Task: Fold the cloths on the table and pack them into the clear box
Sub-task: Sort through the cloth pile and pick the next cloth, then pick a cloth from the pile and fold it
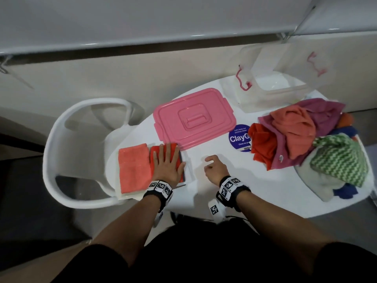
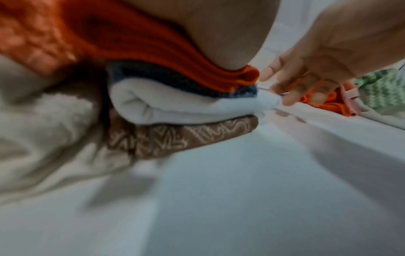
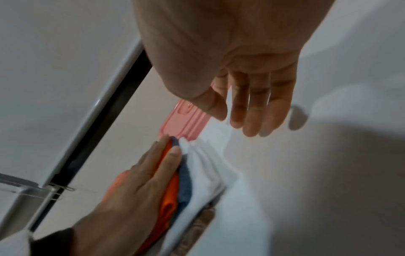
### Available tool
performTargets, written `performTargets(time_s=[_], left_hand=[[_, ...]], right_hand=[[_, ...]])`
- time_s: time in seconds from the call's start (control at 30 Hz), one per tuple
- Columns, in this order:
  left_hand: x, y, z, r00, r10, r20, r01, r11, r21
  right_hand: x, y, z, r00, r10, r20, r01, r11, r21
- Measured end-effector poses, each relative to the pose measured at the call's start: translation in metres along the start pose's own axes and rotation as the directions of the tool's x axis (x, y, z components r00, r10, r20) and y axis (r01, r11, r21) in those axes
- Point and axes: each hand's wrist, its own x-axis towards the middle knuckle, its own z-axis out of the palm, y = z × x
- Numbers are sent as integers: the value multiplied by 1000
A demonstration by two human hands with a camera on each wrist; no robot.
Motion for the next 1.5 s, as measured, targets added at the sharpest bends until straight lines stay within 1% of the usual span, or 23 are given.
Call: performTargets(time_s=[0.1, 0.17, 0.23, 0.3, 0.4, 0.47, 0.53, 0.63, 0.73, 0.83, 0.9, 0.93, 0.97, 1.03, 1.07, 1.13, 1.2, 1.23, 1.3, 1.37, 1.43, 1.47, 1.5], left_hand=[[-1, 1, 0, 999, -10, -43, 9, 1000, -3], [-2, 4, 0, 999, -23, -43, 23, 1000, -8], [-1, 5, 1, 999, -30, -44, 30, 1000, -7], [0, 6, 0, 999, -27, -37, 27, 1000, 13], [1, 10, -8, 998, -25, -50, 26, 1000, 15], [2, 24, -17, 995, -35, -88, 33, 999, -25], [8, 50, -25, 989, -30, -148, 20, 998, -67], [24, 107, -35, 982, 13, -191, -36, 992, -120], [39, 167, -37, 984, 90, -151, -119, 973, -196], [54, 223, -34, 974, 201, -107, -223, 938, -266], [68, 256, -36, 969, 241, -47, -243, 915, -323], [75, 271, -38, 965, 261, -19, -251, 904, -346], [83, 285, -39, 958, 287, 13, -262, 892, -368], [97, 310, -42, 926, 364, 97, -298, 866, -401], [104, 322, -42, 911, 385, 149, -295, 860, -417], [115, 342, -38, 896, 354, 269, -217, 876, -430], [121, 355, -30, 892, 286, 349, -131, 905, -405], [122, 358, -27, 892, 260, 371, -100, 912, -397], [120, 360, -22, 898, 220, 380, -44, 906, -420], [118, 358, -23, 927, 162, 339, 32, 865, -500], [118, 358, -28, 982, 89, 164, 21, 821, -571], [120, 359, -30, 997, 59, 48, -21, 825, -565], [122, 360, -34, 998, 48, -44, -64, 846, -529]], right_hand=[[-4, 24, -11, 998, -4, 68, 12, 992, -122], [-6, 38, -18, 996, -35, 85, 52, 978, -201], [-6, 48, -26, 996, -44, 81, 62, 969, -238], [-5, 56, -40, 999, -19, 44, 29, 969, -245], [0, 71, -70, 998, 14, -54, -26, 974, -227], [5, 83, -93, 991, 43, -125, -66, 982, -180], [10, 97, -118, 977, 87, -197, -106, 991, -88], [11, 112, -159, 922, 126, -366, -139, 990, -9], [6, 118, -200, 842, 152, -518, -154, 987, 39], [12, 129, -234, 758, 99, -645, -65, 995, 76], [20, 134, -256, 727, 63, -683, -20, 997, 70], [25, 136, -267, 736, 60, -675, -13, 997, 75], [31, 138, -277, 756, 56, -652, -11, 997, 72], [45, 140, -294, 825, 47, -563, -6, 997, 74], [52, 142, -301, 854, 24, -520, 31, 995, 95], [62, 141, -312, 893, -29, -450, 103, 985, 142], [65, 139, -322, 899, -66, -432, 120, 988, 100], [64, 137, -327, 897, -84, -435, 125, 990, 67], [59, 135, -333, 896, -144, -420, 183, 982, 52], [53, 131, -336, 880, -229, -417, 277, 959, 58], [48, 125, -334, 850, -297, -436, 364, 928, 78], [45, 121, -333, 846, -321, -425, 396, 913, 99], [42, 116, -332, 850, -338, -404, 422, 896, 139]])
